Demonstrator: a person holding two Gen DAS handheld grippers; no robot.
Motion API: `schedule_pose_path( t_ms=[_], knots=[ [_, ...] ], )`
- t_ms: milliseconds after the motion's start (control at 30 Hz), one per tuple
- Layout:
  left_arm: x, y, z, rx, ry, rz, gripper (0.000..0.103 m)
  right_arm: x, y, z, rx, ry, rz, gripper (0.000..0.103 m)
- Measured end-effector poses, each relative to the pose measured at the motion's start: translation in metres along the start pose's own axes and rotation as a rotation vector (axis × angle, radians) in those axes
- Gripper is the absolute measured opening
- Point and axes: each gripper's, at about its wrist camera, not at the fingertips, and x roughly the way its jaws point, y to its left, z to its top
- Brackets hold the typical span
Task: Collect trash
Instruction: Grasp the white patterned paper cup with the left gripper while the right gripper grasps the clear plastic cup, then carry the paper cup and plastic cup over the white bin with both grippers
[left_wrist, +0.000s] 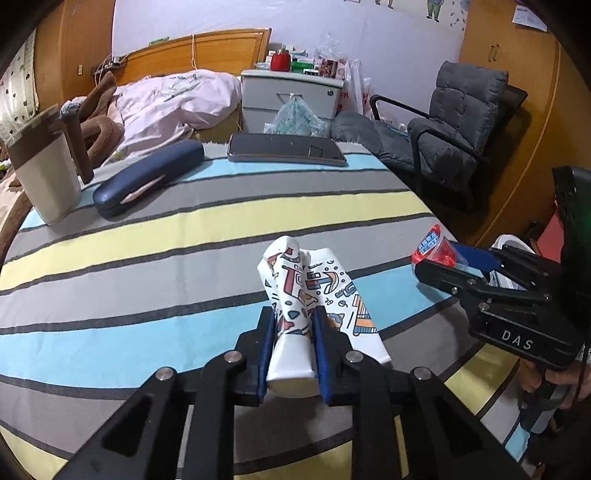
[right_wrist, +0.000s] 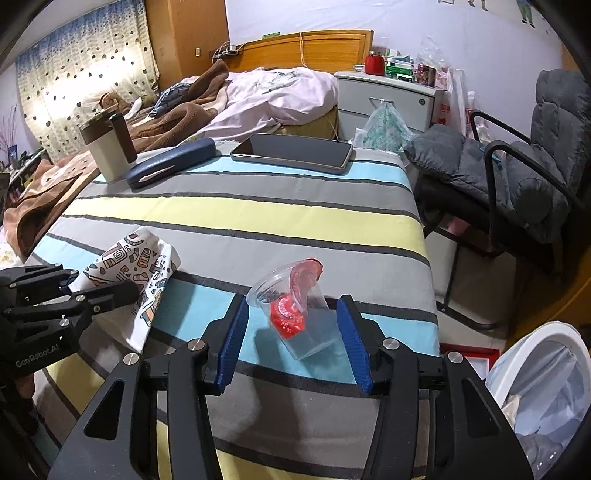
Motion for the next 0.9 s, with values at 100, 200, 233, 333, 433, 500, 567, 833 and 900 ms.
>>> schedule_pose_path(
  t_ms=[100, 200, 233, 333, 433, 500, 567, 833, 900],
  knots=[
    [-0.005, -0.003, 0.0, 0.008, -0.016, 0.0, 0.021, -0.002, 0.0, -0.002, 0.006, -0.004, 0.002, 0.052],
    [-0.009, -0.005, 0.0, 0.011, -0.024, 0.002, 0.021, -0.005, 0.0, -0.004, 0.018, -0.009, 0.004, 0.052],
    [-0.01, -0.006, 0.0, 0.011, -0.027, 0.0, 0.021, -0.007, 0.0, -0.005, 0.023, -0.013, 0.007, 0.052],
    [-0.017, -0.008, -0.001, 0.013, -0.039, 0.006, 0.021, -0.011, 0.0, -0.006, 0.027, -0.022, 0.003, 0.052],
    [-0.023, -0.012, -0.001, 0.024, -0.049, 0.009, 0.021, -0.019, 0.0, -0.007, 0.036, -0.038, 0.001, 0.052],
    [-0.028, -0.016, -0.002, 0.035, -0.057, 0.014, 0.021, -0.024, -0.001, -0.008, 0.039, -0.052, 0.0, 0.052],
    [-0.033, -0.02, -0.002, 0.04, -0.065, 0.013, 0.021, -0.028, 0.0, -0.009, 0.038, -0.061, -0.008, 0.052],
    [-0.058, -0.041, -0.004, 0.073, -0.114, -0.004, 0.021, -0.054, -0.002, -0.014, 0.058, -0.112, -0.028, 0.052],
    [-0.064, -0.047, -0.004, 0.082, -0.126, -0.011, 0.021, -0.062, -0.005, -0.016, 0.067, -0.129, -0.034, 0.052]
  ],
)
